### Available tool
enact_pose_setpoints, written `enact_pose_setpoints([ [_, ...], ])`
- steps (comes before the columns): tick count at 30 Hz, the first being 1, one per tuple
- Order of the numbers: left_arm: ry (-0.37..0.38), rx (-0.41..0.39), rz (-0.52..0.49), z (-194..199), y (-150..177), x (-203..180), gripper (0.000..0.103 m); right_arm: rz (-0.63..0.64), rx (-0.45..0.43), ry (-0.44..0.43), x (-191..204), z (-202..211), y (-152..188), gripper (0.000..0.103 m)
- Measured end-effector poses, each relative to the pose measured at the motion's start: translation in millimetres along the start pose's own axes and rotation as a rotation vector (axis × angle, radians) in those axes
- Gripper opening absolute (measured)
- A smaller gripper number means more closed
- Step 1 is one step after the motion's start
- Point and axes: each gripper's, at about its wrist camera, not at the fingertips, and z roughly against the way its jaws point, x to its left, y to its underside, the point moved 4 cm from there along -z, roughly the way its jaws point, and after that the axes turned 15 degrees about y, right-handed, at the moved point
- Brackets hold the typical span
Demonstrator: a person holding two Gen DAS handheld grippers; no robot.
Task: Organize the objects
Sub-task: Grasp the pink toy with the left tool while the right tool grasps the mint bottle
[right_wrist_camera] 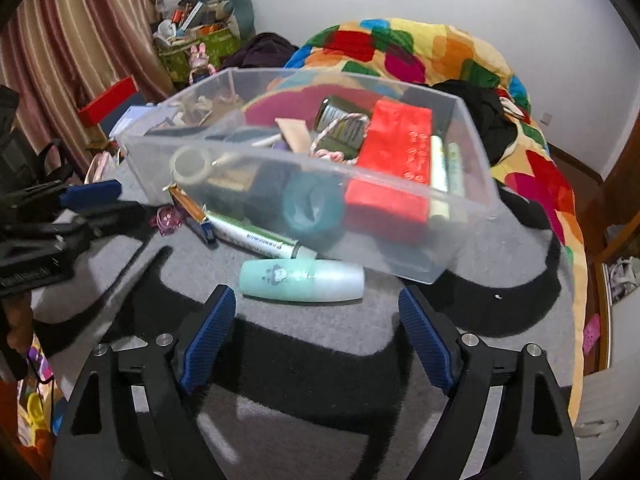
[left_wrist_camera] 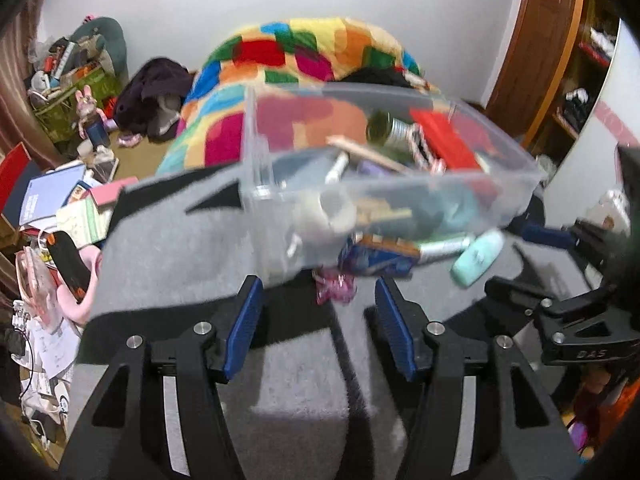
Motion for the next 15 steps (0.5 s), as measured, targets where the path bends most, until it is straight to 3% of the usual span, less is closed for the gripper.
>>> enact_pose_setpoints([
  [3,-0.005,0.06,-0.002,-15,2,2,0.058,0.037,0.012,0.022,8,-6,0,0.085],
  [11,-0.03,0.1,-0.054,-29,-2,-1,0.058,0.056,0.057,0.04,16,-20,-4,0.086],
  [15,-0.027,0.095,-0.095,-29,-1,-8,0.046,0.025,0.062,0.029,12,-21,-5,0.084],
])
